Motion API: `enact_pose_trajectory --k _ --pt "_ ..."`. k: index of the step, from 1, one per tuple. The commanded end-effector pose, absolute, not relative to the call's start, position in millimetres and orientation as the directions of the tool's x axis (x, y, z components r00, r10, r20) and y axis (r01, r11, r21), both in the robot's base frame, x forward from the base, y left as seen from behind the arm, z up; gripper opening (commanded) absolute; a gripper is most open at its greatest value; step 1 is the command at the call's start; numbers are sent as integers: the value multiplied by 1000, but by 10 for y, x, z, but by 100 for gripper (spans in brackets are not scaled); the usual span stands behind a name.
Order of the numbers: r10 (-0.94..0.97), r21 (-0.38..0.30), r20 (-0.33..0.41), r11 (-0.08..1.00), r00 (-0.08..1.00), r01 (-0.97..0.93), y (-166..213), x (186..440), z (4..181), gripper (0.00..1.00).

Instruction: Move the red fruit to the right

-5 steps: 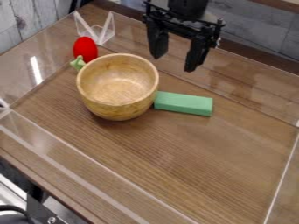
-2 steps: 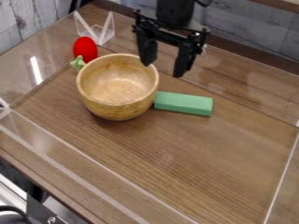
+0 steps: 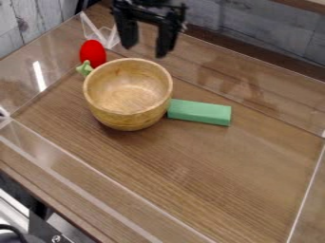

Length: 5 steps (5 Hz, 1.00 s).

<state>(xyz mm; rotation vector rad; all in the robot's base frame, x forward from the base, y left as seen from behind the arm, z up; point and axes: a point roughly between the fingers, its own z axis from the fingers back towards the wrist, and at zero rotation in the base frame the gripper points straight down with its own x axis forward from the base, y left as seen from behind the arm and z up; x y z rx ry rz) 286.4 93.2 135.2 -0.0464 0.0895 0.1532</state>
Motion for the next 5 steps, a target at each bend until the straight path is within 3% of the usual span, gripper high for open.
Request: enact_pose_trajectory --k 1,3,5 --pt "173 -24 -16 985 985 -173 1244 2876 1502 100" --pt "315 -12 -7 949 949 -315 1856 3059 1325 100" --pt "288 -9 -28 957 957 -289 2011 3175 1216 100"
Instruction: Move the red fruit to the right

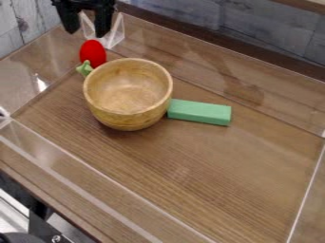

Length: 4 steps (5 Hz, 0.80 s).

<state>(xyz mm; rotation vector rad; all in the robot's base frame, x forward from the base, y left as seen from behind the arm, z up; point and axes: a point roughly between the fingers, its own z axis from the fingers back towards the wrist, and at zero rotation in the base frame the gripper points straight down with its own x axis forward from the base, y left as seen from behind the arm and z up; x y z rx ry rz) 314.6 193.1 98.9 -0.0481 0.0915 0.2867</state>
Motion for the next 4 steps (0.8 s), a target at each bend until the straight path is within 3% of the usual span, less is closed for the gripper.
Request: enact_pose_trajectory --k 1,4 --pt "277 -7 -41 961 960 -277 2053 3174 1083 100" --pt "280 -5 -48 960 959 -281 2176 3283 733 100"
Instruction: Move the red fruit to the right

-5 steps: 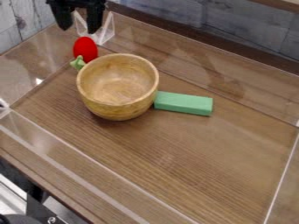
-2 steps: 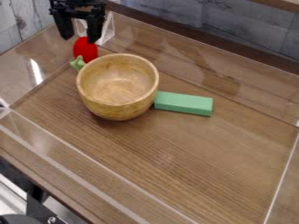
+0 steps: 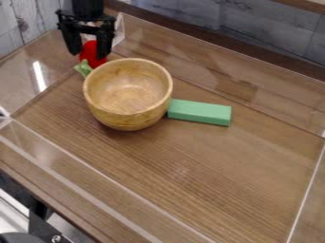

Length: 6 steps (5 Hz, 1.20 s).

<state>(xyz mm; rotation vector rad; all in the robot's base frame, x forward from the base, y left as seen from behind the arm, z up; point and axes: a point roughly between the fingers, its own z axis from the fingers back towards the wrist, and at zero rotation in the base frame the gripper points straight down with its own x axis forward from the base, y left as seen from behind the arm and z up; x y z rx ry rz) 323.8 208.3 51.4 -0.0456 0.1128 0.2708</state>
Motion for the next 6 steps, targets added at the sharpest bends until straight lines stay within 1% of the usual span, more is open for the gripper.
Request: enact_pose_trajectory --k 1,2,4,5,6 --pt "315 -16 -39 949 948 -316 2211 3321 750 100" --pt "352 -27 -29 935 935 -353 2217 3346 792 100" --pt "344 -35 -19 938 939 -344 2194 3180 866 100" --pt "332 -43 -7 942 943 -332 2208 3126 940 100" --pt "295 -52 10 954 955 -294 2192 3174 1010 100"
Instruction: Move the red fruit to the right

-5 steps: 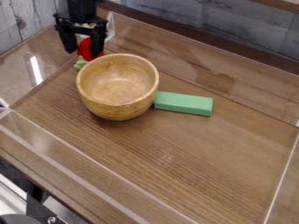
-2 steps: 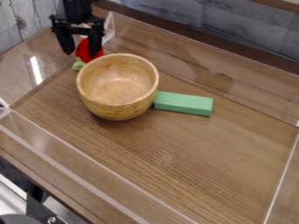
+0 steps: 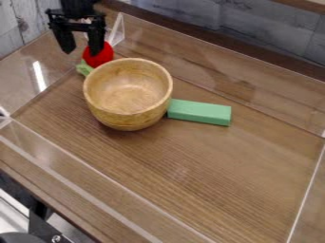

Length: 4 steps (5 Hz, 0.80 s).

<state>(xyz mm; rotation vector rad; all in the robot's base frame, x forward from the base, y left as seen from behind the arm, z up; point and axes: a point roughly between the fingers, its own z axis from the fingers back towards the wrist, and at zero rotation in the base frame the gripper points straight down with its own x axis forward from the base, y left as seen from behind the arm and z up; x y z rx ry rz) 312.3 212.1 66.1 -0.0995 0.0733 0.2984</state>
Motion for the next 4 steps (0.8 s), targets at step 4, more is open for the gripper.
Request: enact_pose_trajectory --k 4 --pt "154 -48 3 987 988 -154 2113 3318 995 0"
